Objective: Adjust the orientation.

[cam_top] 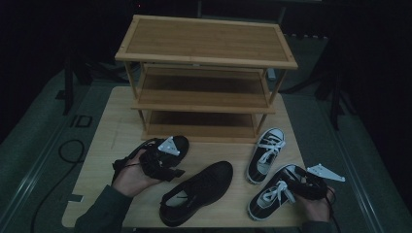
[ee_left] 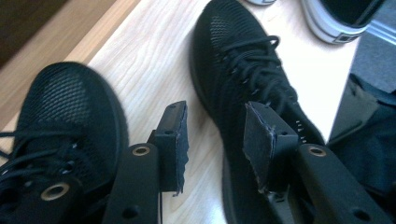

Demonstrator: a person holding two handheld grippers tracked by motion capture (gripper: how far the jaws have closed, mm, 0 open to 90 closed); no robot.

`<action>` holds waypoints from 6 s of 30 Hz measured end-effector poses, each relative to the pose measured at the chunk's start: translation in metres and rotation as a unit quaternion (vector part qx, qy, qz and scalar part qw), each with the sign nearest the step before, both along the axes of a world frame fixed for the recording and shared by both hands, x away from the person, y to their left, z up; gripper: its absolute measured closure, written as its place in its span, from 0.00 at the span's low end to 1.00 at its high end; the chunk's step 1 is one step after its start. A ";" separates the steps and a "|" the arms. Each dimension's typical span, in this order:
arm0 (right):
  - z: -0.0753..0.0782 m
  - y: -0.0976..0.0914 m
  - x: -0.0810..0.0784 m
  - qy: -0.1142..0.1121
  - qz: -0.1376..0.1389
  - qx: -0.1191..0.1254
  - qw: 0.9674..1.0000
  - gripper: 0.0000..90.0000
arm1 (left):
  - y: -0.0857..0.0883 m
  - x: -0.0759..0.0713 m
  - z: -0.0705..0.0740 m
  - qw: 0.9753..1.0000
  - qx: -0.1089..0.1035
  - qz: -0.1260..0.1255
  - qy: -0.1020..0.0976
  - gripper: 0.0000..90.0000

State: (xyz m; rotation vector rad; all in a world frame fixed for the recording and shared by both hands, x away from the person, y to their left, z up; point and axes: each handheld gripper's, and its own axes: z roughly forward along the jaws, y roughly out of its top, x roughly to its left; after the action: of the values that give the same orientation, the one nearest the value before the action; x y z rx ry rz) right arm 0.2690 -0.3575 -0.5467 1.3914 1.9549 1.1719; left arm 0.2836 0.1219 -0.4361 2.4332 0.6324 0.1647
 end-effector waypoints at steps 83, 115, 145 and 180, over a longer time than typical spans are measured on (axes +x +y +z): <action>0.000 -0.001 0.000 0.001 0.001 0.009 1.000 0.35 | 0.056 -0.010 -0.038 0.987 0.064 0.145 0.000 0.97; 0.000 -0.002 0.000 0.002 0.003 0.010 1.000 0.34 | 0.081 -0.022 -0.025 0.983 0.060 0.164 -0.054 0.39; 0.000 -0.002 0.000 0.000 0.004 0.008 1.000 0.34 | 0.084 0.006 -0.038 0.993 0.072 0.098 0.001 0.40; 0.000 -0.002 0.000 0.000 0.005 0.012 1.000 0.34 | 0.070 0.004 -0.038 0.991 0.080 0.103 -0.006 0.95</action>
State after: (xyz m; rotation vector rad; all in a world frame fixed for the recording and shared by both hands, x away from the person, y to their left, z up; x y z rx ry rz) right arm 0.2687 -0.3596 -0.5471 1.3951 1.9574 1.2041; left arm 0.2879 0.1921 -0.4738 2.5135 0.8957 0.3251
